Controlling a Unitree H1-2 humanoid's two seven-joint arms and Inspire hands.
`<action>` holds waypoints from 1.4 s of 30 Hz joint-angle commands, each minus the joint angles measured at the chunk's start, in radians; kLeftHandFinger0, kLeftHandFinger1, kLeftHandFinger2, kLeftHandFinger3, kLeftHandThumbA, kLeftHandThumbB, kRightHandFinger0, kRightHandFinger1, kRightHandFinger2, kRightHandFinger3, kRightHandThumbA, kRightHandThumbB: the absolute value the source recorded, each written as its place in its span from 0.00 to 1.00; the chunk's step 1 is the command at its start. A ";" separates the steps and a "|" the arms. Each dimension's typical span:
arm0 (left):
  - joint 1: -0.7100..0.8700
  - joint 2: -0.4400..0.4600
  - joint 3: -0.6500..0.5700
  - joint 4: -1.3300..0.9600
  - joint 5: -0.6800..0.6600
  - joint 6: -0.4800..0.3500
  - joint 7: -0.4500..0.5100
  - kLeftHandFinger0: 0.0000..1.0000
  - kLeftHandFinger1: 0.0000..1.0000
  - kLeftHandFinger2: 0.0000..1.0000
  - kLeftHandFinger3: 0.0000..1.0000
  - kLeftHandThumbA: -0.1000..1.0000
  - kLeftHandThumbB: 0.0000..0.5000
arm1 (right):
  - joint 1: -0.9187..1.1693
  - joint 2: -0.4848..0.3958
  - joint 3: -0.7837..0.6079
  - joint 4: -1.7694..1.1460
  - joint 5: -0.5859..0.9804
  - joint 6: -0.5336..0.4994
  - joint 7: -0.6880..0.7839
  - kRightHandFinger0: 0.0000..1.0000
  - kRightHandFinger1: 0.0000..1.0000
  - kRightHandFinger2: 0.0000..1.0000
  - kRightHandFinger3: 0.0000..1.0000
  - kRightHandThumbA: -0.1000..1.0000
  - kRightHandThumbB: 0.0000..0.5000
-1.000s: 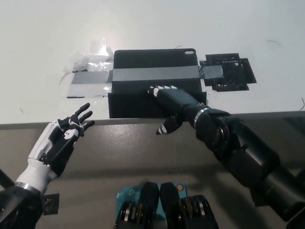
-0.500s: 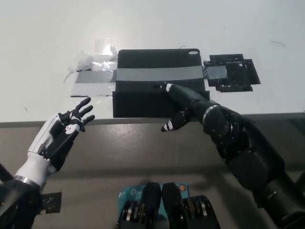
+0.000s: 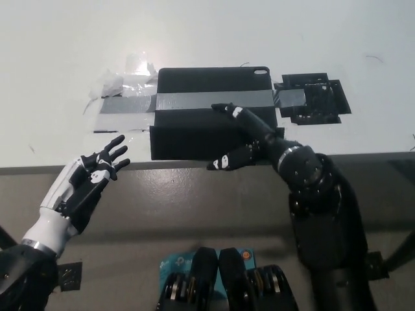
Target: The robot uses its right hand to pull the cover of a folded tablet cover kept in the middle of the desk
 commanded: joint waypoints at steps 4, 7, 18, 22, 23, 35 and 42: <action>-0.061 0.041 -0.003 -0.066 0.013 0.008 -0.020 1.00 1.00 1.00 1.00 0.61 0.53 | 0.197 0.200 -0.310 -0.269 -0.420 0.075 0.622 1.00 1.00 1.00 1.00 1.00 0.82; -0.076 0.051 -0.004 -0.068 0.018 0.014 -0.021 1.00 1.00 1.00 1.00 0.62 0.54 | 0.185 0.200 -0.364 -0.278 -0.421 0.075 0.622 1.00 1.00 1.00 1.00 1.00 0.85; -0.076 0.057 -0.003 -0.064 0.020 0.003 -0.029 1.00 1.00 1.00 1.00 0.62 0.54 | 0.265 0.200 -0.460 -0.450 -0.388 0.075 0.622 1.00 1.00 1.00 1.00 1.00 0.77; -0.074 0.057 -0.001 -0.062 0.013 0.001 -0.031 1.00 1.00 1.00 1.00 0.61 0.52 | 0.277 0.200 -0.490 -0.490 -0.365 0.075 0.622 1.00 1.00 1.00 1.00 1.00 0.73; -0.069 0.059 -0.005 -0.067 0.019 0.008 -0.028 1.00 1.00 1.00 1.00 0.62 0.55 | 0.264 0.200 -0.532 -0.521 -0.316 0.075 0.622 1.00 1.00 1.00 1.00 1.00 0.58; -0.039 0.046 -0.011 -0.070 0.019 0.002 -0.017 1.00 1.00 1.00 1.00 0.63 0.45 | 0.236 0.025 -0.571 -0.542 0.187 -0.350 0.164 0.74 0.66 0.74 0.86 0.40 0.24; -0.031 0.045 -0.011 -0.071 0.025 0.003 -0.013 1.00 1.00 1.00 1.00 0.67 0.43 | 0.298 -0.134 -0.477 -0.356 0.038 -0.525 -0.059 1.00 1.00 1.00 1.00 0.43 0.48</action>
